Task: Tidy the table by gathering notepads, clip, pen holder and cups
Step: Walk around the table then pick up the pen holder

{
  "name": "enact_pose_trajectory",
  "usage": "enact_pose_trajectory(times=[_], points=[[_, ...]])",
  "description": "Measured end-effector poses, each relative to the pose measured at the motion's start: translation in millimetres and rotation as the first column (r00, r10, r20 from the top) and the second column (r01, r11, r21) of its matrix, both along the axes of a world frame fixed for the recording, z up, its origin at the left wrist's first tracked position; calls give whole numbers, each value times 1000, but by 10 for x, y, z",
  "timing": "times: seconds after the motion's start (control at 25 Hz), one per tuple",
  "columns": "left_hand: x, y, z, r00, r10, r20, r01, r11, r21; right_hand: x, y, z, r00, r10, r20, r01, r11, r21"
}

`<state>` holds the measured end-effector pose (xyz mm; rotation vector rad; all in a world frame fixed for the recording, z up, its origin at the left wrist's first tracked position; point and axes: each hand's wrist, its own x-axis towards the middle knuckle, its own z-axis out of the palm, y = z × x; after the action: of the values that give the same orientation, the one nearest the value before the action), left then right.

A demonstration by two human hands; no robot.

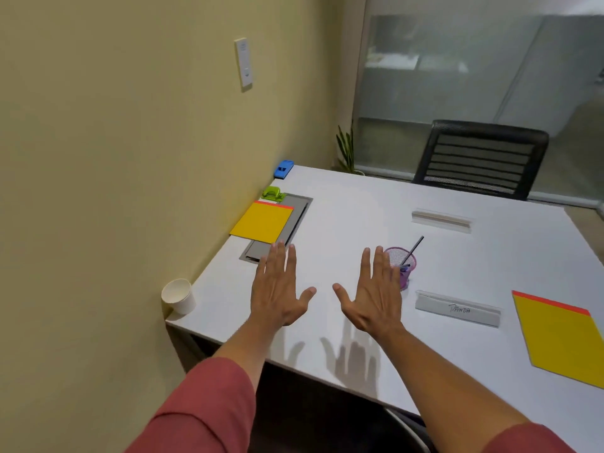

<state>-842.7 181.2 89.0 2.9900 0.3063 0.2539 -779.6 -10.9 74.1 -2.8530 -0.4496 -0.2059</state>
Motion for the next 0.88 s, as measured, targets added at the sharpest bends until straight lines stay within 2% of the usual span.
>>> enact_pose_trajectory(times=[0.32,0.44,0.64,0.72,0.88], points=[[1073,-376,-206,960,-271,-68,264,960,-92,593,-437,-98,968,-251,16,249,963,101],[1467,-513,-291,928,-367,-69,353,923,-153,840,-566,-100,931,-366,1,361,921,148],[1992,-676,-460,849,-516,-113,483,846,-226,1162,-705,-179,857,-514,-38,514,846,141],[2134,-713,-548,830,-540,-141,482,821,-307,1254,-706,-219,819,-569,-78,573,798,189],[2330,-796,-693,805,-562,-189,378,733,-566,1462,-749,-321,746,-630,-214,661,663,352]])
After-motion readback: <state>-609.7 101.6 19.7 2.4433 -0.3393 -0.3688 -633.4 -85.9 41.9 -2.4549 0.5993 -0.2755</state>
